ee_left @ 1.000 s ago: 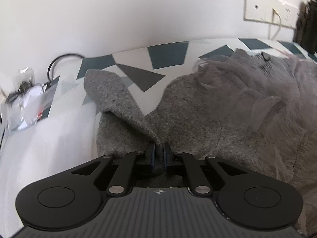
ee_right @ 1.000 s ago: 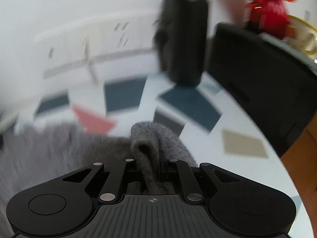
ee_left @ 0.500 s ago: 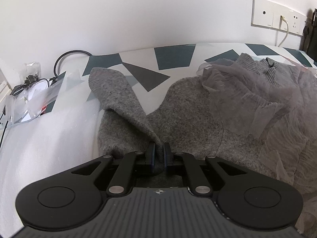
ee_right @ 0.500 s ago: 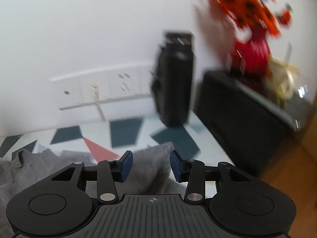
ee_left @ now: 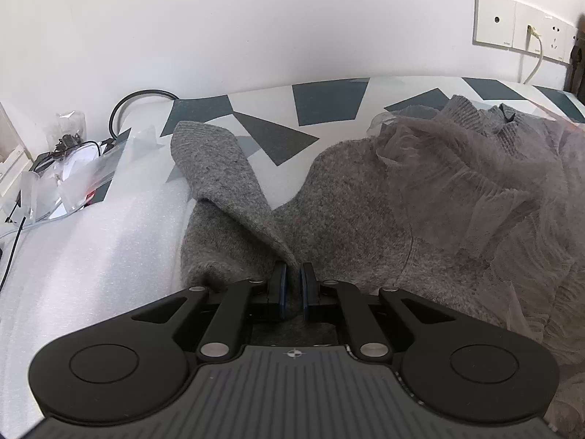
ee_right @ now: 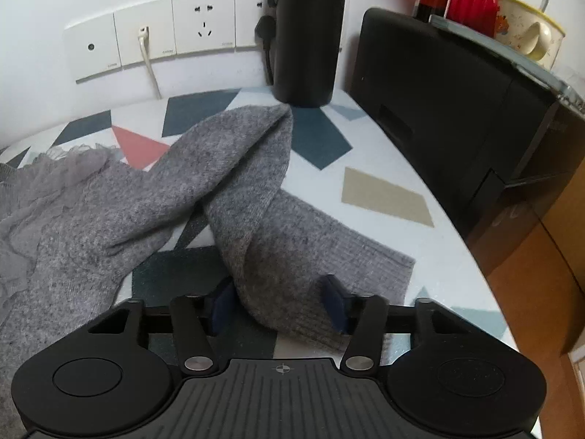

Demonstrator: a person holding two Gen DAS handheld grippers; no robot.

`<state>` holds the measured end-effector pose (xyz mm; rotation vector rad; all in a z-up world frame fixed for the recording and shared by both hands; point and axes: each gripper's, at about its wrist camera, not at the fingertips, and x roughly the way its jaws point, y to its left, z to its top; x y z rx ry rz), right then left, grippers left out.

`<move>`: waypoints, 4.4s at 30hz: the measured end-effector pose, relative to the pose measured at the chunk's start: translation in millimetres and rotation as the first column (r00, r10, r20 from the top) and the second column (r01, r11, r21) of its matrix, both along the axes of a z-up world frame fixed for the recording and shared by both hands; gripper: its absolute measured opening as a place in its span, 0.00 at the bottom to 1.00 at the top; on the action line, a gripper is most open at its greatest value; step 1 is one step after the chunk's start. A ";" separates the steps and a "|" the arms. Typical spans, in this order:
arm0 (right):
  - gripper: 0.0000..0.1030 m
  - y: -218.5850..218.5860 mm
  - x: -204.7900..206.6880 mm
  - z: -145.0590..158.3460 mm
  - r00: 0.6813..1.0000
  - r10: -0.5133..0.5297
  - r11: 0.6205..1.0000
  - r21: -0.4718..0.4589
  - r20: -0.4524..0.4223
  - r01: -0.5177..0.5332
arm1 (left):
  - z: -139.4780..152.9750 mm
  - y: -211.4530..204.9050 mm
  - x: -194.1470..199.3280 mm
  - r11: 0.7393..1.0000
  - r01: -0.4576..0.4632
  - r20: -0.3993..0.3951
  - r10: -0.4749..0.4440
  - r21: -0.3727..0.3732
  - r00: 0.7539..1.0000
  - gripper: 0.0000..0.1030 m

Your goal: Fold clothes

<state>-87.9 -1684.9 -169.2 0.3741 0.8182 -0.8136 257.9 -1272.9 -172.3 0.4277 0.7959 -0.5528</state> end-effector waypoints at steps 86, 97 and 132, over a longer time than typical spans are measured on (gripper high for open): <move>0.32 -31.0 -20.4 79.1 0.815 -0.330 0.912 0.383 0.477 0.145 | 1.3 5.9 1.6 0.998 -0.022 -0.019 0.021 -0.055 1.000 0.08; 0.44 47.5 38.2 33.8 0.976 0.057 0.948 0.294 0.210 -0.119 | 2.0 7.3 0.6 0.998 -0.016 -0.022 0.014 -0.066 1.000 0.08; 0.61 61.2 78.1 65.2 0.971 0.155 0.972 0.146 0.182 -0.183 | 58.7 41.3 -28.2 0.971 -0.049 -0.091 0.028 -0.236 0.995 0.14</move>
